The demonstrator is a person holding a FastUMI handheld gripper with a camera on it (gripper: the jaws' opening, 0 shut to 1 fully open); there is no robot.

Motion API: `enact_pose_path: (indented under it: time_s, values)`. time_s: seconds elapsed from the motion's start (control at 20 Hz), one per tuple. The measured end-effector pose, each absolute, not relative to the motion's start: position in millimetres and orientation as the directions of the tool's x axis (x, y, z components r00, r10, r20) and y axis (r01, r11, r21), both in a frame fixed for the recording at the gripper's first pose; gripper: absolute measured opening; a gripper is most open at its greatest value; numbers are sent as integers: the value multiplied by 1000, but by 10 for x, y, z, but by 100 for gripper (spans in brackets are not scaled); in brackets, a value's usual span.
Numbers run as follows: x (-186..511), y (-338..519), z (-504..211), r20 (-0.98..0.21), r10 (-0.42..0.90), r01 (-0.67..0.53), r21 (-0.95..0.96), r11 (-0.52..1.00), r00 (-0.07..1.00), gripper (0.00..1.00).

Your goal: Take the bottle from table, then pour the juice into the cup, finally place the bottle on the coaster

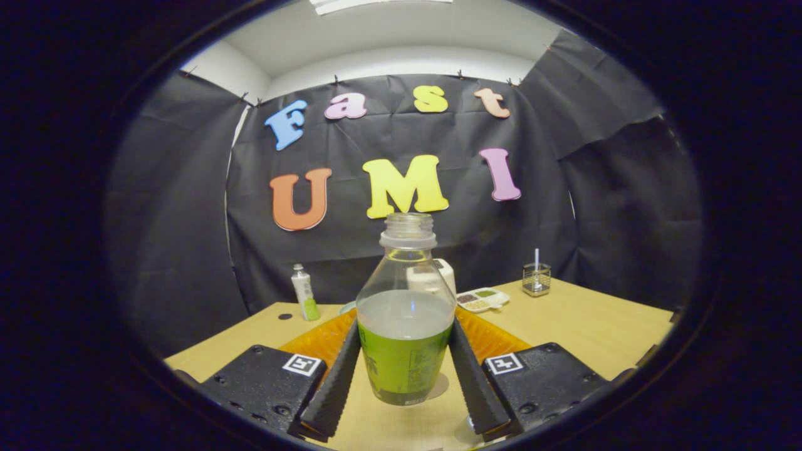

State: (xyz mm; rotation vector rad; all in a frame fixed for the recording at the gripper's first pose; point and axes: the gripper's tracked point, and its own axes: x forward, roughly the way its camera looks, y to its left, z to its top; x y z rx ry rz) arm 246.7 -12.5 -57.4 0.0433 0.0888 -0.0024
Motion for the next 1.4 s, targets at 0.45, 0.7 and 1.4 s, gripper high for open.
enact_pose_path:
  time_s: [0.45,0.7,1.4]
  values:
    - [3210,-63,-1006,-92,-81,80,-9,997,992,82]
    - [3446,-258,-1433,-204,-171,160,-72,985,964,82]
    - [3238,-334,-1432,-238,-189,190,-19,982,953,99]
